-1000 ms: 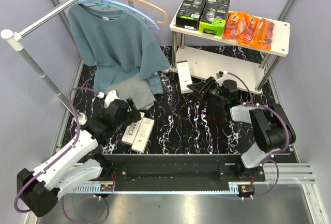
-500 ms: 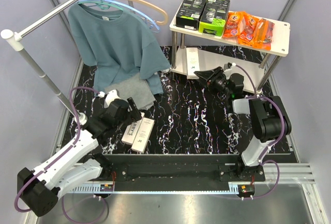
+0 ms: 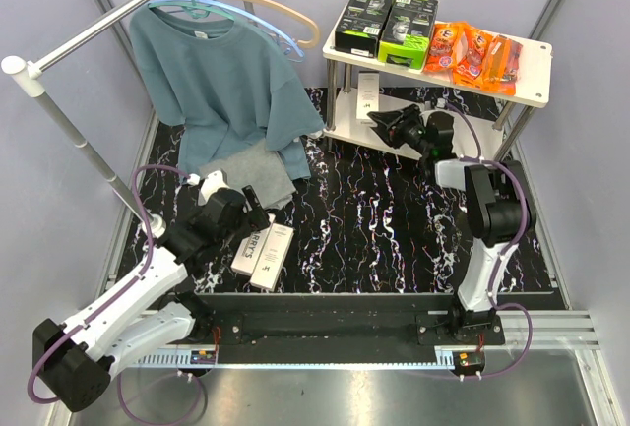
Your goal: Place and organize the shaving razors onto the shelf
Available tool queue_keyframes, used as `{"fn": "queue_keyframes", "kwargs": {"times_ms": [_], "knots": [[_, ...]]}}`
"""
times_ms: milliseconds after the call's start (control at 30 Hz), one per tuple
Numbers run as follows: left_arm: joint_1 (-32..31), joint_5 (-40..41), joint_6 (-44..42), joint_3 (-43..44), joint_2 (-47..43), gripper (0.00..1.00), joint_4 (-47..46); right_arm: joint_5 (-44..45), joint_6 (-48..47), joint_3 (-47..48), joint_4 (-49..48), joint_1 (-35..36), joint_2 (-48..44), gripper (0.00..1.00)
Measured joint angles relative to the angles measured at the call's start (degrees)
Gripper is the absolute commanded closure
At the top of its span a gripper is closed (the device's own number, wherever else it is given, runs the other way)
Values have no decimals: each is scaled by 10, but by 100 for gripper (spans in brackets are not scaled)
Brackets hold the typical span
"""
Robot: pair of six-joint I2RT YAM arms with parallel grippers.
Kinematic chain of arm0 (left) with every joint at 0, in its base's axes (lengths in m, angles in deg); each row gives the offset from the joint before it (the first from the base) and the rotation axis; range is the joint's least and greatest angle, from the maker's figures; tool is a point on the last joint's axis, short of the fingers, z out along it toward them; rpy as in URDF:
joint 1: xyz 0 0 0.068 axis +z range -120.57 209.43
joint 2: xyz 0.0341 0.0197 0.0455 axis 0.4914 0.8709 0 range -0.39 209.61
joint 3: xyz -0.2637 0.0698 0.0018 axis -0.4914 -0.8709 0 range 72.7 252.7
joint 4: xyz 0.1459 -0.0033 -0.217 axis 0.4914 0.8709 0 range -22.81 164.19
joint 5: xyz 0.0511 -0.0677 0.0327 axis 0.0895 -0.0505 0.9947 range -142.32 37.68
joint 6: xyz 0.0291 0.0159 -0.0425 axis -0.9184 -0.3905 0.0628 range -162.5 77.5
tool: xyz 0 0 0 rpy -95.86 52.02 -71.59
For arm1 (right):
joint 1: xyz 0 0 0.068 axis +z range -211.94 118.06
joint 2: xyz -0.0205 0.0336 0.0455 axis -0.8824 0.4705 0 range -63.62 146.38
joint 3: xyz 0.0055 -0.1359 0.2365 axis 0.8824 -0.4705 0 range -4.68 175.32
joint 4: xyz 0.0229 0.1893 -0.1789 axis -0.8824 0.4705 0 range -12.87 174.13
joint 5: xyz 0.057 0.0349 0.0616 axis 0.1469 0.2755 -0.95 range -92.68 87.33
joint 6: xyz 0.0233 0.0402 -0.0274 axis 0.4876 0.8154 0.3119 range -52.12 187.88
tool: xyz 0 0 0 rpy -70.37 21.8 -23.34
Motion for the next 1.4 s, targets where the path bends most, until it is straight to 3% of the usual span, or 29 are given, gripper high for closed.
{"fn": "queue_keyframes", "kwargs": {"times_ms": [500,1400], "knots": [[0,-9,0,-13,0,1,-22,95,-9,103,159,7,52,100],[0,-35,-2,-18,3,1,-33,125,-31,258,266,65,162,99]]}}
